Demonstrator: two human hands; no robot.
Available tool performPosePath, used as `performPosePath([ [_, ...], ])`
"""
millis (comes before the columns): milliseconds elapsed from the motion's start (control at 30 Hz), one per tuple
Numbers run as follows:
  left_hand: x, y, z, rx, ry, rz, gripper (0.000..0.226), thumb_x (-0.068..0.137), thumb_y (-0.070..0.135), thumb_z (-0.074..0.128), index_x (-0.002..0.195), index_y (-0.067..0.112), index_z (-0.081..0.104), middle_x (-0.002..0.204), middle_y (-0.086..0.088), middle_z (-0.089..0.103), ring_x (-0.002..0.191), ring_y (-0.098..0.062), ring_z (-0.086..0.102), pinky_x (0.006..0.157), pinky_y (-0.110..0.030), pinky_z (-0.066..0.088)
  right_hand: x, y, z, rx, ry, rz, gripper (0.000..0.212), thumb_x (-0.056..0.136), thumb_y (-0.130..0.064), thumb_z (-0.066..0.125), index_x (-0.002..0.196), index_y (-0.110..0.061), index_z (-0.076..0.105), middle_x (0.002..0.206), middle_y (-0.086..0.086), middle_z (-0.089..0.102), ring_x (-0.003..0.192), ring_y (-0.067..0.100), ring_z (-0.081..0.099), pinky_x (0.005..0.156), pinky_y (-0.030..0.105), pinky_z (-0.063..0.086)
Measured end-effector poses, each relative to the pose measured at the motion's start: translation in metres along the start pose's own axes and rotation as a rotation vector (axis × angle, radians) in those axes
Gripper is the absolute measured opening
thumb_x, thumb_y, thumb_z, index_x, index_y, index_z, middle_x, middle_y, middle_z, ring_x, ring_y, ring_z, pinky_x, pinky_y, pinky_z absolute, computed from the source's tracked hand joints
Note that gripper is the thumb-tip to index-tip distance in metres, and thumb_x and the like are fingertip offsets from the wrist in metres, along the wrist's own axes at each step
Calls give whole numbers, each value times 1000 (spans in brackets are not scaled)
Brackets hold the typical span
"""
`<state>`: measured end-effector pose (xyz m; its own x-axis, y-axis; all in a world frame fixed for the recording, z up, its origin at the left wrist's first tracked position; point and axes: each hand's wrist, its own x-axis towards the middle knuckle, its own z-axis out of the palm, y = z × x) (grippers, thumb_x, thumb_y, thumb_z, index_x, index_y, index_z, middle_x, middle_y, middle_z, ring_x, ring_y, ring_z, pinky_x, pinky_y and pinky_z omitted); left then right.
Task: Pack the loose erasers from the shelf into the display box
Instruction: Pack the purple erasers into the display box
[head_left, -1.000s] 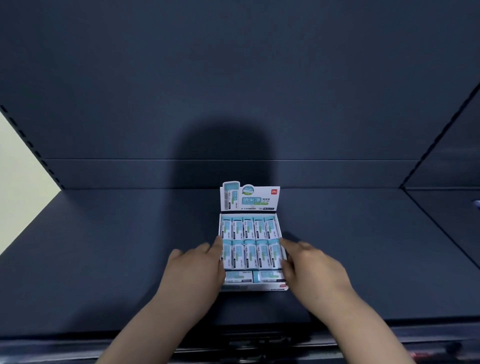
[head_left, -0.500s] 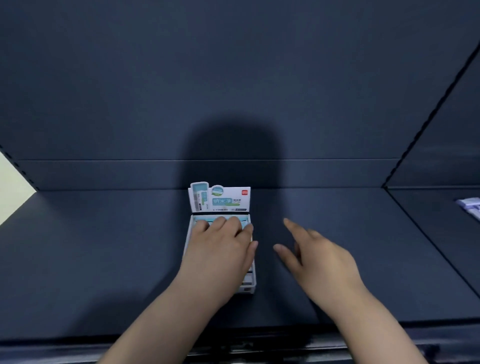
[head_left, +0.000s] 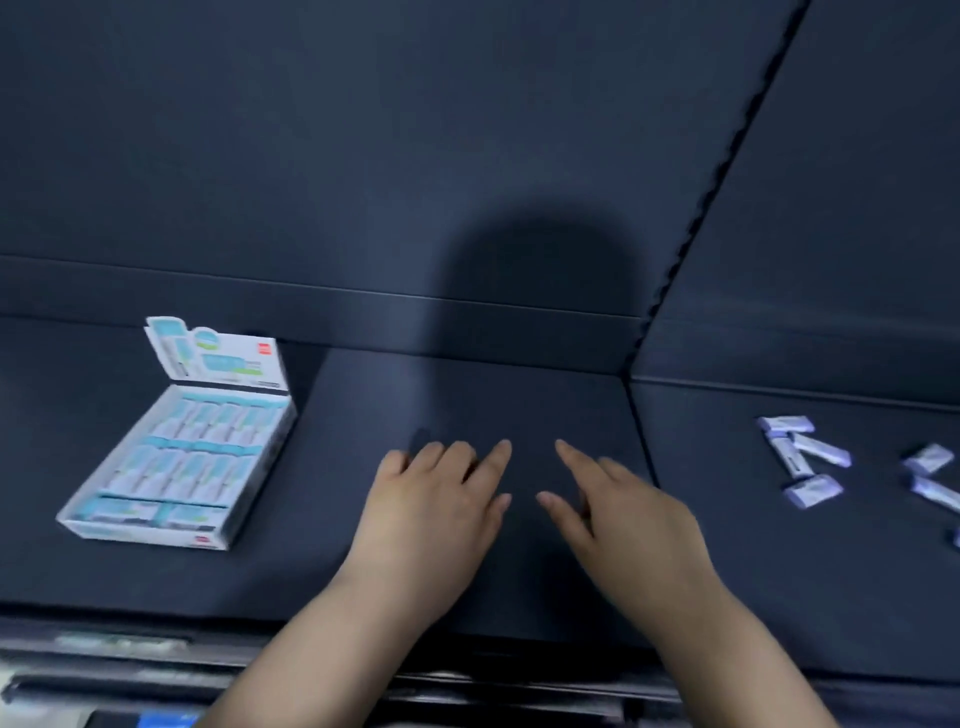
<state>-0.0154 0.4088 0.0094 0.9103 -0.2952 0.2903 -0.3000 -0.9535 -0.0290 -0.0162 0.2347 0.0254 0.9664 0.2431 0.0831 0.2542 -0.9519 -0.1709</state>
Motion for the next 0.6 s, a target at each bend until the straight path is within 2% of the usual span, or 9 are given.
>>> performPosePath([
  [167, 5, 43, 0, -36, -79, -4, 52, 84, 42, 34, 115, 17, 66, 78, 0, 64, 67, -23, 61, 57, -35, 45, -19, 42, -11, 11, -14, 14, 62, 92, -61, 22, 147, -36, 9, 121, -12, 48, 108, 7, 51, 75, 23, 43],
  [233, 7, 56, -3, -56, -122, -3, 53, 87, 43, 29, 121, 20, 63, 88, 0, 64, 76, -22, 62, 64, -35, 45, -27, 53, -12, 17, -6, 33, 62, 92, -61, 23, 147, -36, 11, 121, -12, 49, 109, 7, 51, 77, 23, 43],
  [267, 8, 61, -8, -38, -169, -4, 53, 92, 43, 24, 132, 23, 52, 101, 1, 62, 89, -21, 61, 73, -36, 44, -30, 57, -11, 17, 0, 50, 62, 92, -61, 23, 147, -36, 11, 121, -12, 49, 109, 7, 51, 77, 23, 44],
  [333, 11, 69, -8, -8, -237, 59, 53, 98, 45, 15, 148, 26, 18, 128, 3, 46, 115, -20, 47, 91, -35, 33, -36, 66, -10, 13, 2, 103, 61, 92, -61, 23, 147, -36, 12, 120, -13, 49, 109, 7, 51, 79, 23, 45],
  [400, 15, 77, -9, 29, -236, 127, 54, 99, 46, 13, 149, 27, 4, 134, 4, 39, 120, -19, 41, 95, -34, 28, -41, 73, -8, 26, -9, 172, 61, 92, -61, 24, 147, -36, 12, 122, -13, 49, 111, 8, 51, 80, 24, 44],
  [467, 22, 77, -11, 13, -260, 121, 52, 99, 44, 16, 148, 27, 15, 126, 3, 46, 112, -19, 48, 91, -34, 34, -43, 77, -9, 47, -8, 231, 61, 92, -61, 26, 147, -37, 12, 123, -13, 48, 113, 9, 50, 81, 25, 44],
  [533, 30, 78, -5, -66, -269, 142, 50, 93, 41, 26, 134, 24, 50, 99, 2, 60, 85, -19, 60, 72, -35, 45, -45, 80, -11, 68, 9, 268, 61, 92, -60, 29, 146, -37, 14, 123, -12, 49, 113, 10, 51, 82, 26, 44],
  [600, 35, 80, 4, -87, -237, 210, 52, 86, 42, 32, 118, 18, 65, 81, 2, 63, 67, -19, 61, 57, -35, 46, -48, 83, -13, 72, 31, 291, 61, 92, -60, 30, 146, -37, 16, 125, -11, 49, 115, 11, 51, 84, 27, 44],
])
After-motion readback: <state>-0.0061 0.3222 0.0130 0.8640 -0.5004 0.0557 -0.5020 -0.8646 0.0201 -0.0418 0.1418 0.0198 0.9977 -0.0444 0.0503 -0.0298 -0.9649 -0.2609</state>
